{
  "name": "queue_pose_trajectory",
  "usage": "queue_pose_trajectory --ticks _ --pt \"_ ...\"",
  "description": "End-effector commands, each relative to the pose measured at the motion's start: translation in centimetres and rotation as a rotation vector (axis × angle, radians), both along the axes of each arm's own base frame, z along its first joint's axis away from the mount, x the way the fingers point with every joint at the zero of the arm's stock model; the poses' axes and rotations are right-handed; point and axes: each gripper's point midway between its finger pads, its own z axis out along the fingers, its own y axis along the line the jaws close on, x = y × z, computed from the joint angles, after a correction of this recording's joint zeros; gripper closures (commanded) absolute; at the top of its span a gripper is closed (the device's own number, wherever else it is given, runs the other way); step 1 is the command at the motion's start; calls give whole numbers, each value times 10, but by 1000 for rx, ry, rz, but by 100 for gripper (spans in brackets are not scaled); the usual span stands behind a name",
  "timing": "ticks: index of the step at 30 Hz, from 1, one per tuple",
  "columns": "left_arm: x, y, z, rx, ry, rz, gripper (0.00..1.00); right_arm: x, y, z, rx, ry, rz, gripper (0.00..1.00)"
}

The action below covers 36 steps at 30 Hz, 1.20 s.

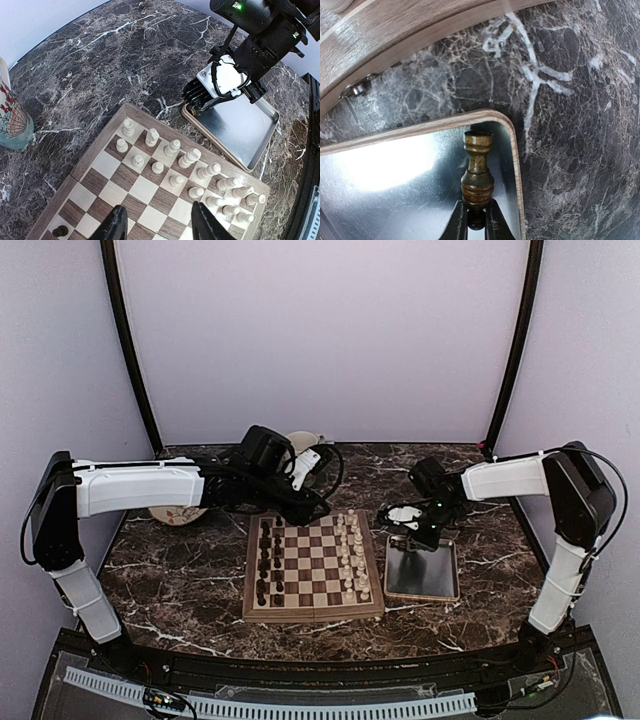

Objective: Set up the chess pieces on the board
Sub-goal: Pick up the chess pile from the storage box, then pick up the rook from the chess pile.

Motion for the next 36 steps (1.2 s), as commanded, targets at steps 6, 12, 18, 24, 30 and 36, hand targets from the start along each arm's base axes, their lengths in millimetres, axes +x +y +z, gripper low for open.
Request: queue_pose_trajectory --ticks 6,12,18,24,30,36 --pt "-3 -5 10 -48 -10 -22 54 -5 -9 27 79 20 -53 99" --pt "-1 -22 23 -168 18 -27 54 -14 2 59 193 -8 -28 100" --pt "-4 -49 35 -354 130 -51 54 -25 21 94 340 -11 26 100" --pt "-6 -78 29 -497 301 -85 53 -41 41 124 502 23 80 100" --pt "-7 -97 19 -567 395 -120 52 -45 46 125 527 44 93 100" --pt "-15 -109 14 -584 439 -167 51 -45 45 119 512 52 91 100"
